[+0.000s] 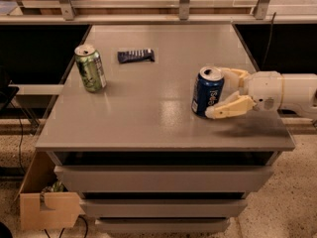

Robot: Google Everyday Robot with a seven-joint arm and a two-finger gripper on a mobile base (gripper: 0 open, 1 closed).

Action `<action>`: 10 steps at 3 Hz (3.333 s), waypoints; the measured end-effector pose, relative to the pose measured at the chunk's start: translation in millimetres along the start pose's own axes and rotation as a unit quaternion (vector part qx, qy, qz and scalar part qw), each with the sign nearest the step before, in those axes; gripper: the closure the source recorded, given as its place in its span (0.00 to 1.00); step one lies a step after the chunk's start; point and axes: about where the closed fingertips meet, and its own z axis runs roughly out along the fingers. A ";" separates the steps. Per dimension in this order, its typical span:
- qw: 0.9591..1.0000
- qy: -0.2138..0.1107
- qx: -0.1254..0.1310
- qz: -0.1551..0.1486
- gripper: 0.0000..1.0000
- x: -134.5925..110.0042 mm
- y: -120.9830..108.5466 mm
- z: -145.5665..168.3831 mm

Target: Knock pepsi can over

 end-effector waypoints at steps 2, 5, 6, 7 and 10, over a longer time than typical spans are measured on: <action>1.000 -0.003 -0.022 0.014 0.64 3.9 7.8 13.0; 0.995 0.081 -0.057 -0.028 1.00 -5.8 -2.3 -2.7; 0.988 0.125 -0.066 -0.061 1.00 -15.3 -8.5 -9.1; 0.976 0.183 -0.061 -0.102 1.00 -23.1 -7.6 -9.3; 0.890 0.399 -0.046 -0.216 1.00 -8.5 8.3 26.1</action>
Offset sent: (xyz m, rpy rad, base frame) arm -0.0082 0.0145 -0.0133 0.0222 0.0598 0.0434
